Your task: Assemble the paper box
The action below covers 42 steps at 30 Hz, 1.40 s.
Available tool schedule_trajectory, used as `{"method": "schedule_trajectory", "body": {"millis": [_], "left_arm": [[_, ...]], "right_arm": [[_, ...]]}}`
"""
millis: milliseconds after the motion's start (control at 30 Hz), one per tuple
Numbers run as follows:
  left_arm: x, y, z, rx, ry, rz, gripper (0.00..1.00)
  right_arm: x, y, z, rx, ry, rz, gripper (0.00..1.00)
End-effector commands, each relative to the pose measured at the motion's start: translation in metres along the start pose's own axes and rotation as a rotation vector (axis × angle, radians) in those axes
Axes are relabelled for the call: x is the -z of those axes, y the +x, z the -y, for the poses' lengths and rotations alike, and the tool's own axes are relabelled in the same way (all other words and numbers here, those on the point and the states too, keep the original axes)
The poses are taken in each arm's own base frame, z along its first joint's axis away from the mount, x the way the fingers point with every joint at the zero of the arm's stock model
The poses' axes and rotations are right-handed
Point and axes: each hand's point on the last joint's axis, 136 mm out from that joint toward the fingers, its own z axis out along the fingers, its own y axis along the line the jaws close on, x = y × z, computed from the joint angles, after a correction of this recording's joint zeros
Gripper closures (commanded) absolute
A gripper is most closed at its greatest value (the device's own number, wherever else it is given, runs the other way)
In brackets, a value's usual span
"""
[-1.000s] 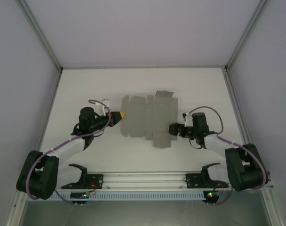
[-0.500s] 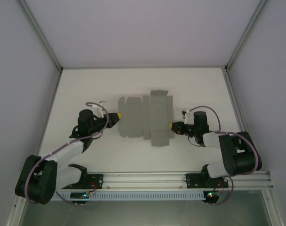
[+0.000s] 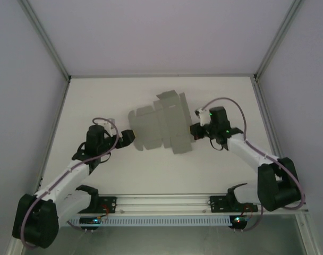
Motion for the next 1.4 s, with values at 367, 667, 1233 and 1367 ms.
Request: {"method": "schedule_trajectory", "body": {"millis": [367, 667, 1233, 1367], "left_arm": [[-0.009, -0.053, 0.066, -0.073, 0.149, 0.012, 0.0], [-0.044, -0.073, 0.104, -0.058, 0.253, -0.059, 0.0], [-0.09, -0.087, 0.055, -0.002, 0.003, -0.081, 0.31], [-0.093, -0.084, 0.047, 0.004, -0.036, -0.101, 0.41]], "right_arm": [[-0.059, -0.04, -0.019, 0.852, 0.304, -0.225, 1.0], [-0.069, -0.05, -0.033, 0.93, 0.325, -0.167, 1.0], [-0.053, -0.045, -0.051, 1.023, 0.29, -0.039, 1.0], [-0.052, -0.044, -0.054, 1.023, 0.279, -0.025, 1.0]]}}
